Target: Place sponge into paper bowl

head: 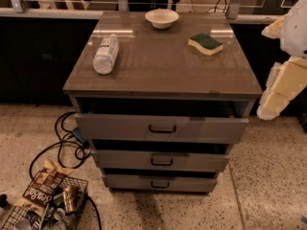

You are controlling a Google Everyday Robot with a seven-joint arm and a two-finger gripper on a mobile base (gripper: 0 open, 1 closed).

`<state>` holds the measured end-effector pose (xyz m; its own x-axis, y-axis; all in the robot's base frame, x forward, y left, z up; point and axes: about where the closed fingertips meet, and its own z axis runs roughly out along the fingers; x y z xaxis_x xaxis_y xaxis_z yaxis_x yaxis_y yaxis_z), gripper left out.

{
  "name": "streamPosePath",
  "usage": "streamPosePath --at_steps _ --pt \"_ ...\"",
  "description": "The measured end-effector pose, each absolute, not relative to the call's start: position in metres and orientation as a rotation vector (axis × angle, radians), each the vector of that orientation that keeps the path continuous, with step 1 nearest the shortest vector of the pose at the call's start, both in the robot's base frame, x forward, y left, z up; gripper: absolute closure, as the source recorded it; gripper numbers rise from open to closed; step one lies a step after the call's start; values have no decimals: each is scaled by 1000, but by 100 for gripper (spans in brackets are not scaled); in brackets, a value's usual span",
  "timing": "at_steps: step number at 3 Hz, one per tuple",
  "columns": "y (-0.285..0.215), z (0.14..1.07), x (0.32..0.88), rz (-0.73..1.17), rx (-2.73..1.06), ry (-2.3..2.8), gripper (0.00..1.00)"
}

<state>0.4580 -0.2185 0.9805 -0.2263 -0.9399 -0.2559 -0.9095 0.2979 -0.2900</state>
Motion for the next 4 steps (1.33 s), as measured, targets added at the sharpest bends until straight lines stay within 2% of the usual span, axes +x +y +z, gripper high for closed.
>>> streamPosePath --at_steps 4 --pt "-256 964 632 -22 -1168 2015 0"
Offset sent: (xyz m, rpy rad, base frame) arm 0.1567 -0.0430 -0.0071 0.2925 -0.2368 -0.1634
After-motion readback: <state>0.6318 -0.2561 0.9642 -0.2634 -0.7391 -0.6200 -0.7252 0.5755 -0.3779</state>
